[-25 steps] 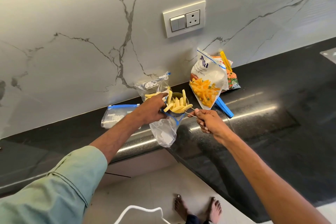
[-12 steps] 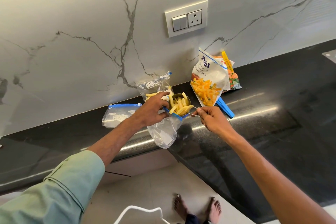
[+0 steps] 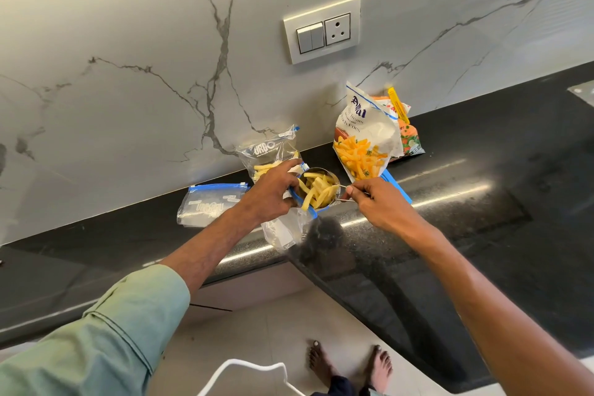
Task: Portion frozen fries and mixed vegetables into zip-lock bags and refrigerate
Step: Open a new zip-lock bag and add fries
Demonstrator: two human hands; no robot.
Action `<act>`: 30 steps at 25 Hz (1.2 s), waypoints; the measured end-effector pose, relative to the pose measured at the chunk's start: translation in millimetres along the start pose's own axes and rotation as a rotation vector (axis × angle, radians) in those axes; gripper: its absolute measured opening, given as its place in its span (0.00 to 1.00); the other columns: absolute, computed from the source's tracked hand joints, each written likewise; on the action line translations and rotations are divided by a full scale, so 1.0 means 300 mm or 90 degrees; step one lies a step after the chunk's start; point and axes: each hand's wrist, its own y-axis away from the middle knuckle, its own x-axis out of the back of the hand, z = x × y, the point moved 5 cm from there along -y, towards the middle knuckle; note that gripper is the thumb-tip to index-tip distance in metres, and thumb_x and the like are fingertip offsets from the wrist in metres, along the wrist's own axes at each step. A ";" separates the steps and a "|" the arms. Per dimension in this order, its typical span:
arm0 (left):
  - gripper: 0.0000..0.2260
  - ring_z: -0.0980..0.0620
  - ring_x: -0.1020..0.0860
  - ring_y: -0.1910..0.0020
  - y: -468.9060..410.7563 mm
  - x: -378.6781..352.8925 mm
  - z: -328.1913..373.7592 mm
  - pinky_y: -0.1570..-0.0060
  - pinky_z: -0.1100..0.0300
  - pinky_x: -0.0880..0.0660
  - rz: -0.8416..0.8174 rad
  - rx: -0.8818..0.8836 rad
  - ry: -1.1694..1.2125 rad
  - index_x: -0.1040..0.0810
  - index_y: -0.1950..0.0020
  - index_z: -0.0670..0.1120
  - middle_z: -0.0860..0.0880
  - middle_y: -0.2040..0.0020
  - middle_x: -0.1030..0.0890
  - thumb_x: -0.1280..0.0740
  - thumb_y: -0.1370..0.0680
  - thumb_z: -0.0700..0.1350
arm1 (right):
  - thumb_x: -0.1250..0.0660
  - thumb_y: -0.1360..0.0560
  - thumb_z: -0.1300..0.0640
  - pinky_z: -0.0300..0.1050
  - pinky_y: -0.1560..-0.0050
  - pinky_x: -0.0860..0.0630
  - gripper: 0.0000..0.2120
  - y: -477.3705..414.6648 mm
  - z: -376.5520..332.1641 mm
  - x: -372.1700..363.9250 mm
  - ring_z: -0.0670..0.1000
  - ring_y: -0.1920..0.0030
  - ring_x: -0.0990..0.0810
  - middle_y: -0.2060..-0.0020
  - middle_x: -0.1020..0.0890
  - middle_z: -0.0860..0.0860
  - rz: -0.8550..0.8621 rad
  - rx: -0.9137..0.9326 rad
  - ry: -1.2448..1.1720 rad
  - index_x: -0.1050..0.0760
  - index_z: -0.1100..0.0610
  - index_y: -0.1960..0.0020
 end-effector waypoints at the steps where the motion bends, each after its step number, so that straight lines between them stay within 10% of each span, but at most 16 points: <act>1: 0.11 0.43 0.28 0.27 -0.004 0.000 0.005 0.35 0.46 0.23 0.001 -0.001 0.009 0.13 0.48 0.46 0.45 0.23 0.30 0.20 0.29 0.40 | 0.38 0.14 0.49 0.44 0.65 0.30 0.13 0.000 -0.003 0.005 0.46 0.68 0.28 0.70 0.23 0.47 0.008 0.004 0.009 0.18 0.43 0.54; 14: 0.09 0.45 0.30 0.26 -0.060 0.010 0.164 0.32 0.51 0.26 -0.058 -0.119 0.043 0.13 0.49 0.45 0.43 0.23 0.30 0.21 0.28 0.40 | 0.38 0.15 0.51 0.42 0.62 0.31 0.13 -0.049 -0.076 -0.078 0.50 0.63 0.22 0.61 0.19 0.50 0.020 0.061 0.231 0.17 0.57 0.45; 24: 0.15 0.45 0.31 0.25 -0.040 0.041 0.141 0.33 0.51 0.29 -0.040 0.029 0.015 0.23 0.67 0.57 0.45 0.21 0.33 0.18 0.32 0.46 | 0.23 0.28 0.63 0.42 0.74 0.43 0.12 -0.033 -0.003 -0.100 0.49 0.72 0.38 0.70 0.27 0.52 0.126 0.448 0.568 0.18 0.60 0.45; 30: 0.10 0.45 0.29 0.27 -0.022 0.067 0.114 0.40 0.53 0.26 -0.024 0.162 -0.020 0.15 0.62 0.49 0.46 0.23 0.30 0.16 0.35 0.48 | 0.43 0.18 0.66 0.45 0.73 0.39 0.15 -0.052 0.038 -0.063 0.51 0.70 0.31 0.67 0.27 0.53 0.221 0.603 0.559 0.22 0.61 0.36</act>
